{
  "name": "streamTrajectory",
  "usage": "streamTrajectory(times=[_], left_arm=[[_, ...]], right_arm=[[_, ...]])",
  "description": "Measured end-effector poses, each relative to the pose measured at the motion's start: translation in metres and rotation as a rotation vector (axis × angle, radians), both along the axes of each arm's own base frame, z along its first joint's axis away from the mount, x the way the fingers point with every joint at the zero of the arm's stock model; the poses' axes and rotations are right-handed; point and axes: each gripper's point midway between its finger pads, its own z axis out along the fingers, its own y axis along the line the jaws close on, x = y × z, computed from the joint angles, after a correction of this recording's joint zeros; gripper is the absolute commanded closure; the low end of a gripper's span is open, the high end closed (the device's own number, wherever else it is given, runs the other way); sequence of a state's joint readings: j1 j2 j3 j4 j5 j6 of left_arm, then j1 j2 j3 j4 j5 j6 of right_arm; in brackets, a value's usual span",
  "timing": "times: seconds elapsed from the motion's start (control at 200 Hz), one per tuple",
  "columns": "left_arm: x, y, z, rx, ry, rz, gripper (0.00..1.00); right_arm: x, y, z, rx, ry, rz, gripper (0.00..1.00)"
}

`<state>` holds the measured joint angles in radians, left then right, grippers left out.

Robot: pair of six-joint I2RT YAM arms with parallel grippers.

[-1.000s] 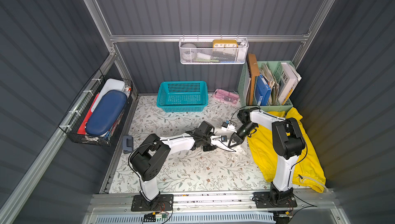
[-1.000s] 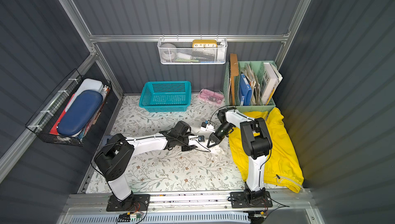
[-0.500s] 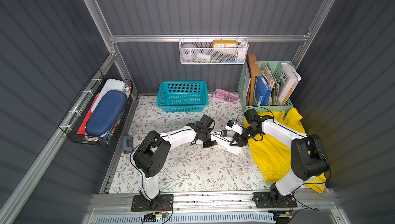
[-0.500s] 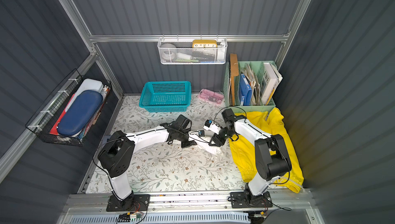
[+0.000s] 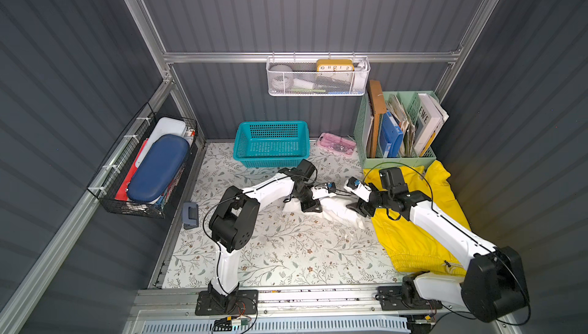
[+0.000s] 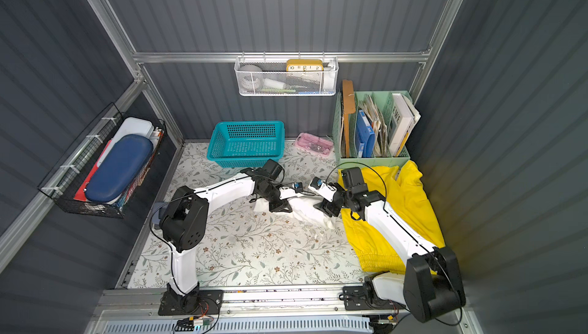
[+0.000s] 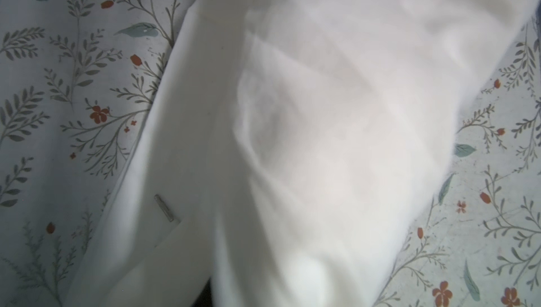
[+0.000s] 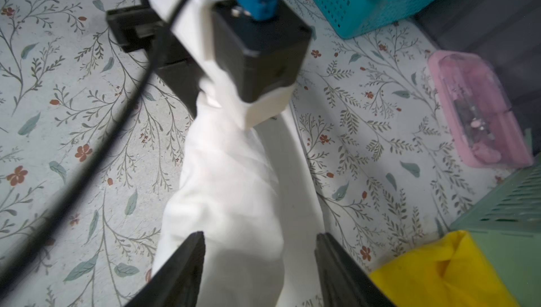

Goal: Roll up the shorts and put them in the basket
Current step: Roll the shorts at the center of the board.

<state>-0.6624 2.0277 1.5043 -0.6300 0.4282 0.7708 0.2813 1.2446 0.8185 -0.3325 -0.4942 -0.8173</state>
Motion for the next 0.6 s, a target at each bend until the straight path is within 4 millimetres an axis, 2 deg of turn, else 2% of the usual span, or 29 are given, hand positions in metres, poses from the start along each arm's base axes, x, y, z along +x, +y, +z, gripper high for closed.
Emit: streamTrajectory(times=[0.13,0.275,0.36,0.49,0.6], left_arm=[[-0.001,-0.001,-0.015,0.022,0.087,0.002,0.65],[-0.001,-0.005,-0.028,0.039,0.167,0.001,0.65],[0.002,-0.006,-0.030,0.036,0.199,0.004,0.64],[0.004,-0.007,-0.035,0.035,0.252,0.011,0.62],[0.006,-0.008,-0.036,0.034,0.285,0.014,0.58]], right_arm=[[-0.018,0.010,-0.005,-0.049,-0.074,0.077,0.25],[-0.025,0.019,-0.007,-0.110,-0.141,0.138,0.21],[-0.030,0.025,-0.011,-0.137,-0.187,0.172,0.16],[-0.039,0.031,-0.027,-0.178,-0.212,0.214,0.16],[-0.036,0.030,-0.037,-0.221,-0.225,0.214,0.15]])
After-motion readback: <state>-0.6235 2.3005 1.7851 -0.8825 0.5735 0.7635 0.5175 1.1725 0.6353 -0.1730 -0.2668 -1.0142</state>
